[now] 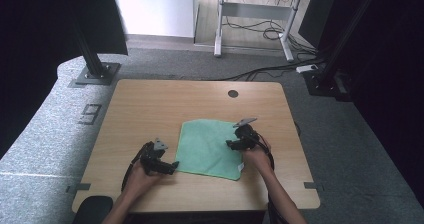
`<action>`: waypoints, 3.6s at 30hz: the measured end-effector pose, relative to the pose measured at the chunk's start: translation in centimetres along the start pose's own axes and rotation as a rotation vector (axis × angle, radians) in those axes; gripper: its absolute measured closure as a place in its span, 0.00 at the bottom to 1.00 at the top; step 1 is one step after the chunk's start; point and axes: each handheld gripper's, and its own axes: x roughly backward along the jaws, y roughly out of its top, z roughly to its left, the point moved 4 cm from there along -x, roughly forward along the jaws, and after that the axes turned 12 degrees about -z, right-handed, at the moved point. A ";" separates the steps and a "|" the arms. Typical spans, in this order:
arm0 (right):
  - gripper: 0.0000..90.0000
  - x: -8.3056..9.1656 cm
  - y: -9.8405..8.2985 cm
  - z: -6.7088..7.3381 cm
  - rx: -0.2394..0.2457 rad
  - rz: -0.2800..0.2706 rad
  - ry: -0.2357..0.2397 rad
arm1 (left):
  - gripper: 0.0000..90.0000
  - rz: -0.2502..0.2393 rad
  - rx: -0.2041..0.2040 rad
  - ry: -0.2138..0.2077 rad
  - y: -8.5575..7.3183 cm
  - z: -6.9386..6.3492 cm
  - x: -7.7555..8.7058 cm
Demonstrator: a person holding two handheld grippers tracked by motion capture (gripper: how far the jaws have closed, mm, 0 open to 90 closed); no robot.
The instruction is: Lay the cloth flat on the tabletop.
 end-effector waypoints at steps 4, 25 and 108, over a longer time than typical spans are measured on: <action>0.43 0.5 -0.9 0.8 0.009 0.003 -0.001 | 0.01 0.007 -0.009 -0.009 -0.3 -0.9 0.5; 0.33 2.3 -4.8 0.3 -0.068 -0.080 -0.032 | 0.23 -0.037 -0.029 0.001 5.1 2.4 -1.1; 0.31 2.2 -5.3 0.3 -0.070 -0.161 -0.034 | 0.84 0.007 -0.257 0.033 14.2 2.9 -7.4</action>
